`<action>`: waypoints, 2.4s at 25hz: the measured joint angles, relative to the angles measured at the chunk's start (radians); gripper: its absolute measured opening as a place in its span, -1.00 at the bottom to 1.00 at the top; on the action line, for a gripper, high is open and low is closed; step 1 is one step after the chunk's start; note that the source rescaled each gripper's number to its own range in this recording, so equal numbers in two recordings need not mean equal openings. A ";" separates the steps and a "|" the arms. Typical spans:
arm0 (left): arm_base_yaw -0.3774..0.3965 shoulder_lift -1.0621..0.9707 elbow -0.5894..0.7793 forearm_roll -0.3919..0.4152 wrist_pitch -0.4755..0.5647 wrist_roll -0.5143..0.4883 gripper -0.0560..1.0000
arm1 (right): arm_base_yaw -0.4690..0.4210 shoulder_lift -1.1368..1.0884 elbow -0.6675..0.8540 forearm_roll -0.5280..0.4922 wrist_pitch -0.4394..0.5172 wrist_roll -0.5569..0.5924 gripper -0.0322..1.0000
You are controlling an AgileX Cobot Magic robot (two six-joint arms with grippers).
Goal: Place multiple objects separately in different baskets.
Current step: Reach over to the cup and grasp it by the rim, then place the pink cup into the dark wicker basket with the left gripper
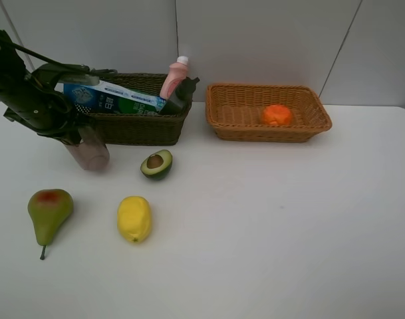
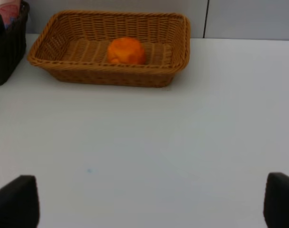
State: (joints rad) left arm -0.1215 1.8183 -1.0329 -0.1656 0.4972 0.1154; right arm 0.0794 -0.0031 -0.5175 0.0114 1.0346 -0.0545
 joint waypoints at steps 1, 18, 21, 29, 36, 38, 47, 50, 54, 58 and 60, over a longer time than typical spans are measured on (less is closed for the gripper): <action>0.000 -0.009 -0.010 0.000 0.018 0.000 -0.89 | 0.000 0.000 0.000 0.000 0.000 0.000 1.00; 0.000 -0.045 -0.376 -0.001 0.453 0.000 -0.89 | 0.000 0.000 0.000 0.000 0.000 0.001 1.00; 0.000 -0.045 -0.449 -0.009 0.457 0.000 -0.89 | 0.000 0.000 0.000 0.000 0.000 0.001 1.00; -0.024 -0.002 -0.560 -0.052 0.322 0.054 -0.89 | 0.000 0.000 0.000 0.000 0.000 0.001 1.00; -0.083 0.098 -0.563 -0.055 0.081 0.116 -0.89 | 0.000 0.000 0.000 0.000 0.000 0.001 1.00; -0.093 0.125 -0.563 -0.055 0.036 0.124 -0.89 | 0.000 0.000 0.000 0.000 0.000 0.001 1.00; -0.116 0.249 -0.563 -0.053 -0.122 0.177 -0.89 | 0.000 0.000 0.000 0.000 0.000 0.001 1.00; -0.116 0.275 -0.563 -0.053 -0.161 0.187 -0.89 | 0.000 0.000 0.000 0.000 0.000 0.001 1.00; -0.116 0.292 -0.563 -0.053 -0.189 0.190 -0.89 | 0.000 0.000 0.000 0.000 0.000 0.001 1.00; -0.116 0.305 -0.563 -0.053 -0.198 0.190 -0.89 | 0.000 0.000 0.000 0.000 0.000 0.001 1.00; -0.116 0.311 -0.564 -0.053 -0.209 0.190 -0.89 | 0.000 0.000 0.000 0.000 0.000 0.001 1.00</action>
State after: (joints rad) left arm -0.2380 2.1289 -1.5966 -0.2186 0.2879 0.3057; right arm 0.0794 -0.0031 -0.5175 0.0114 1.0346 -0.0536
